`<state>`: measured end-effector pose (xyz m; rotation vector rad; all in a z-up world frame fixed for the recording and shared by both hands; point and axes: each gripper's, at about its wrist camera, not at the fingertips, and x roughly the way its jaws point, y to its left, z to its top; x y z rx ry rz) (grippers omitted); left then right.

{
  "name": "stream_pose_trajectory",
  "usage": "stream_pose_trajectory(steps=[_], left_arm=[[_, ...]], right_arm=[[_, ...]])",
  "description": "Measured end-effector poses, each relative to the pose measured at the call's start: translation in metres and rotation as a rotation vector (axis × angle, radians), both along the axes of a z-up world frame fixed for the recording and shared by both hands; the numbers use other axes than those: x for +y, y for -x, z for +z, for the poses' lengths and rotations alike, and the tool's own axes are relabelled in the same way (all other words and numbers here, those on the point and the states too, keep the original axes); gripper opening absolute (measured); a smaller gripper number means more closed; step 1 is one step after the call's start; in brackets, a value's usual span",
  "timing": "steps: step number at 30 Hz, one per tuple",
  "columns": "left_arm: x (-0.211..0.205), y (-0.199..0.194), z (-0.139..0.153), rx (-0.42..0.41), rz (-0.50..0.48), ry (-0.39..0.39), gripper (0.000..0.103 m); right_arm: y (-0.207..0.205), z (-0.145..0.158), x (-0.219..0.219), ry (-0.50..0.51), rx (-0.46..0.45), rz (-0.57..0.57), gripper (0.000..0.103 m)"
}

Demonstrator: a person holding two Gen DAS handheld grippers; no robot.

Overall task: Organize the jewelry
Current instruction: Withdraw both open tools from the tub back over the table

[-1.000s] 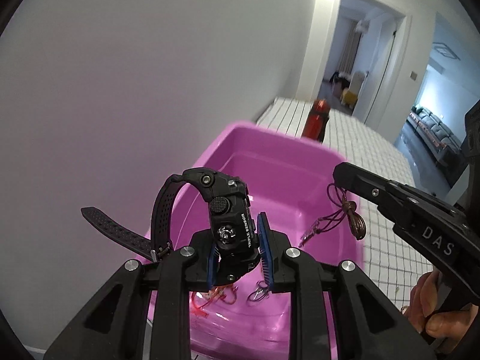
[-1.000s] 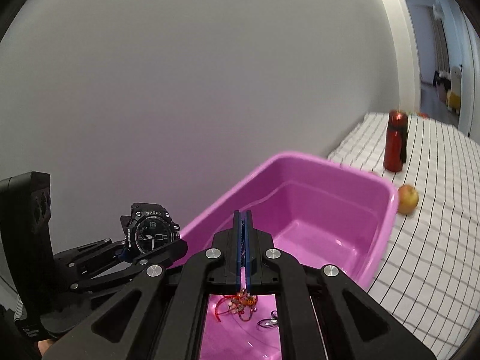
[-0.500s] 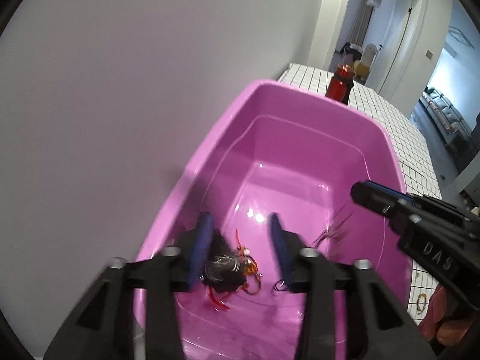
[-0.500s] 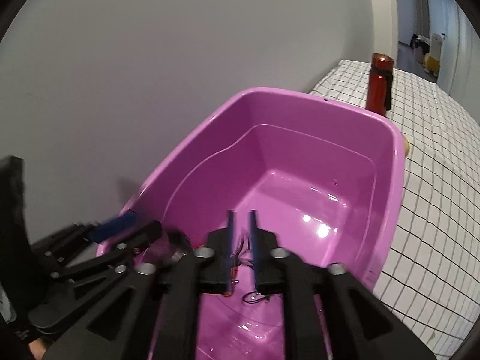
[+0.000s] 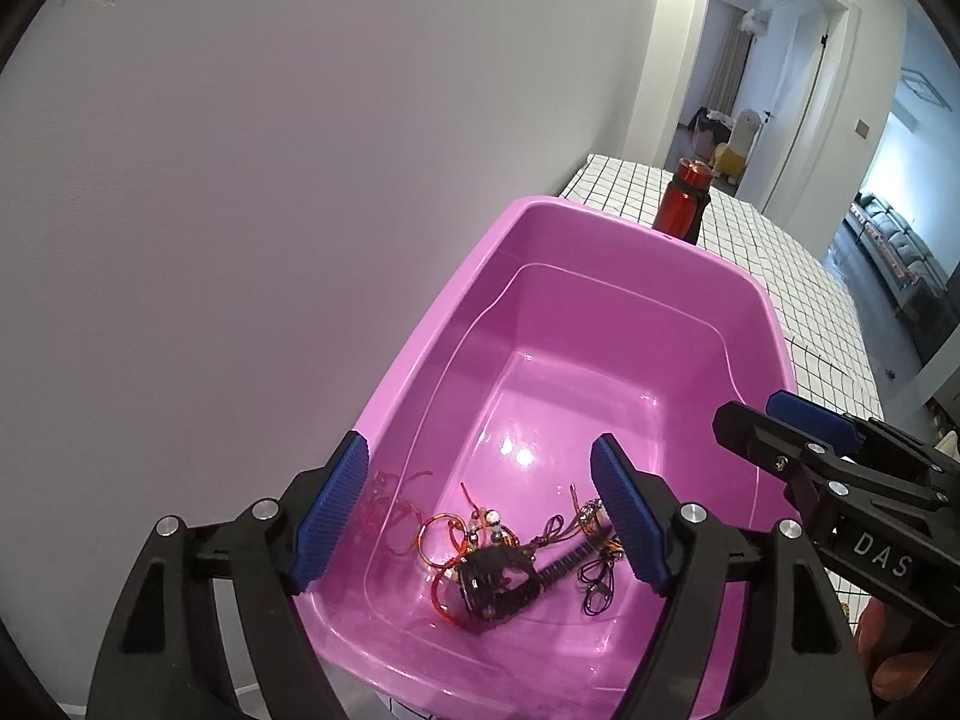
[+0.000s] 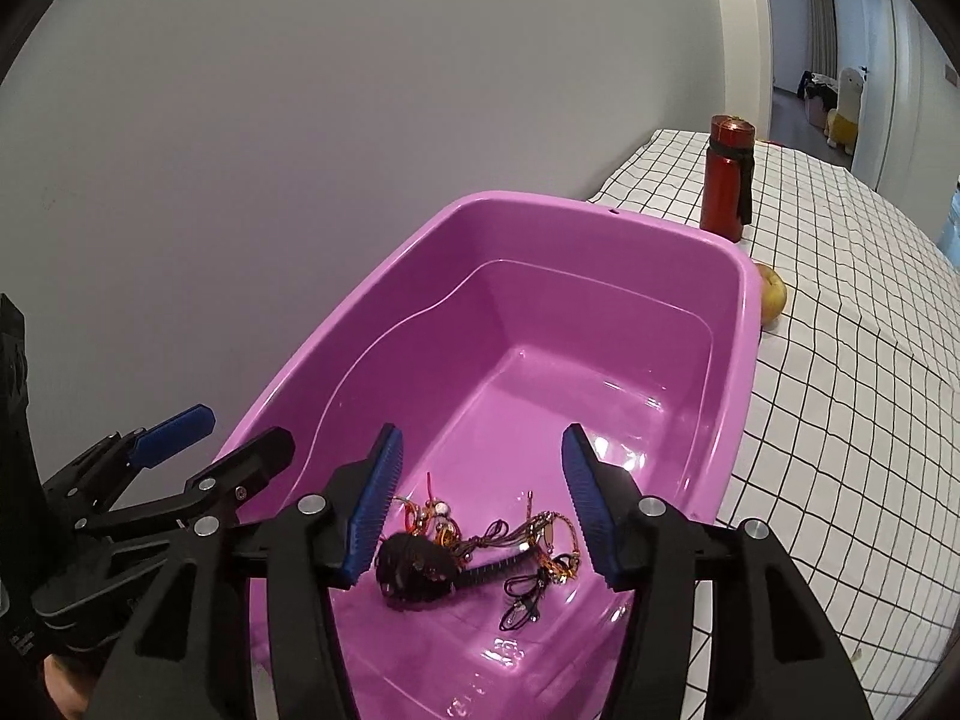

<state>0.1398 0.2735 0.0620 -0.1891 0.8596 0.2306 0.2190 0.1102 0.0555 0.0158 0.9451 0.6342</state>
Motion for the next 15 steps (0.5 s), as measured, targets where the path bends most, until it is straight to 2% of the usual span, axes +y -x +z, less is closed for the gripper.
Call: stream_pose_trajectory(steps=[15], left_arm=[[-0.022, 0.024, 0.012, -0.021, 0.023, -0.017, 0.085]], right_arm=[[0.031, 0.014, -0.029, 0.004, -0.031, 0.0, 0.063]])
